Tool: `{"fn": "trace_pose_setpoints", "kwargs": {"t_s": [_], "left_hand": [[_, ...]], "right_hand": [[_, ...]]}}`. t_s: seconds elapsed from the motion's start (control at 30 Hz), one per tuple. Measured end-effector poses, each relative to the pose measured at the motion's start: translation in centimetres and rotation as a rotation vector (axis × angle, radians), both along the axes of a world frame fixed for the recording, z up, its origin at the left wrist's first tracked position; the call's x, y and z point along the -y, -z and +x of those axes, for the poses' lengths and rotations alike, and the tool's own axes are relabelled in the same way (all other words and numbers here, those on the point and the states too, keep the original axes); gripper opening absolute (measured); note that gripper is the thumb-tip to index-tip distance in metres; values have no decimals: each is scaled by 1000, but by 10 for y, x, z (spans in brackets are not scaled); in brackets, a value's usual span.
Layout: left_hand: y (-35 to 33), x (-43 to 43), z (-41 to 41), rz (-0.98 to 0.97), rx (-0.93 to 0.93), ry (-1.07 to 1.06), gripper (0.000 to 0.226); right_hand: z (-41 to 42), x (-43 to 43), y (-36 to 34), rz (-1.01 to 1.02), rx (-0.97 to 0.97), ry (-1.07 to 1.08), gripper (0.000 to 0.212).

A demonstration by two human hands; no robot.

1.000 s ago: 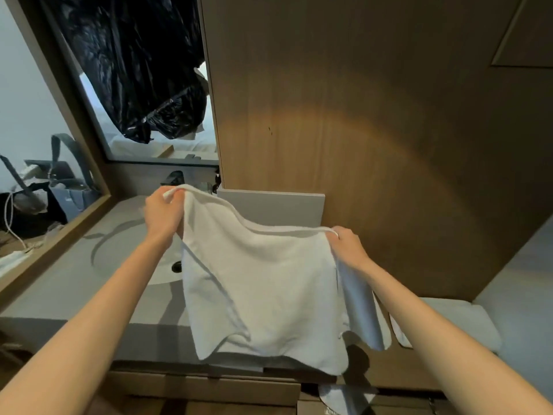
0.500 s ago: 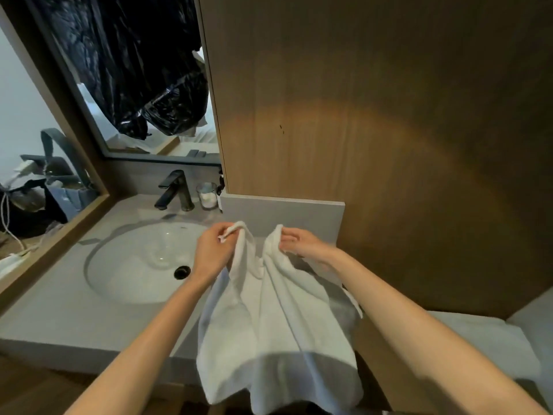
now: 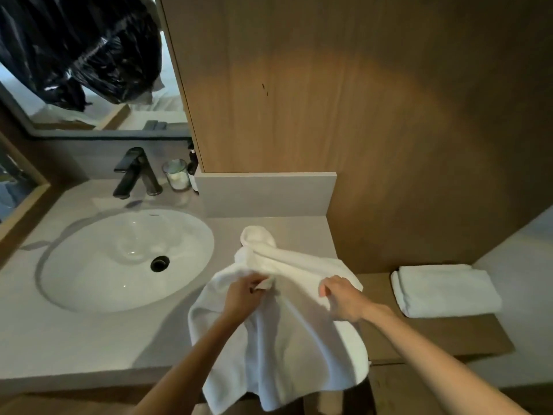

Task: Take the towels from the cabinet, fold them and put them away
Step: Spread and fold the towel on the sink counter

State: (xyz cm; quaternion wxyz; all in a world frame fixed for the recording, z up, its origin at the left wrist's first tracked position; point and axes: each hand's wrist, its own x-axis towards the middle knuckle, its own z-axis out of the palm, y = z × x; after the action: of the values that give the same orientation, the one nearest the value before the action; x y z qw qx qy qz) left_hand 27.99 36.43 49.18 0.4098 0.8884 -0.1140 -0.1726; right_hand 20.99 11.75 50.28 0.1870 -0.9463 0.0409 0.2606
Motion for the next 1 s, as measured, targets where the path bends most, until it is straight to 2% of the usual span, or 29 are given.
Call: {"fn": "trace_pose_setpoints", "kwargs": {"t_s": [0.13, 0.23, 0.3, 0.37, 0.47, 0.53, 0.63, 0.77, 0.83, 1.0], "left_hand": [[6, -3, 1, -92, -26, -26, 16], [12, -4, 1, -105, -39, -45, 11], [13, -5, 2, -91, -43, -34, 17], [12, -6, 2, -90, -52, -17, 21], [11, -9, 2, -98, -87, -7, 23], [9, -11, -1, -104, -104, -48, 24], [-1, -11, -8, -188, -59, -169, 34], [-23, 0, -16, -342, 45, -293, 23], [-35, 9, -17, -383, 76, -302, 21], [-56, 22, -25, -369, 115, -298, 22]], "right_hand": [[-3, 2, 4, -15, 3, -57, 50], [-9, 2, 0, -52, 108, -108, 37], [-15, 2, 1, -80, 212, -121, 26], [-22, 0, 5, -99, 303, -85, 15], [-27, -8, 10, -72, 420, 74, 23], [-25, -12, 3, -1, 483, 271, 22], [-14, -18, -17, 144, 589, 491, 9], [4, -38, -47, 365, 749, 719, 28], [12, -55, -56, 479, 722, 802, 30], [19, -85, -60, 746, 594, 818, 24]]}}
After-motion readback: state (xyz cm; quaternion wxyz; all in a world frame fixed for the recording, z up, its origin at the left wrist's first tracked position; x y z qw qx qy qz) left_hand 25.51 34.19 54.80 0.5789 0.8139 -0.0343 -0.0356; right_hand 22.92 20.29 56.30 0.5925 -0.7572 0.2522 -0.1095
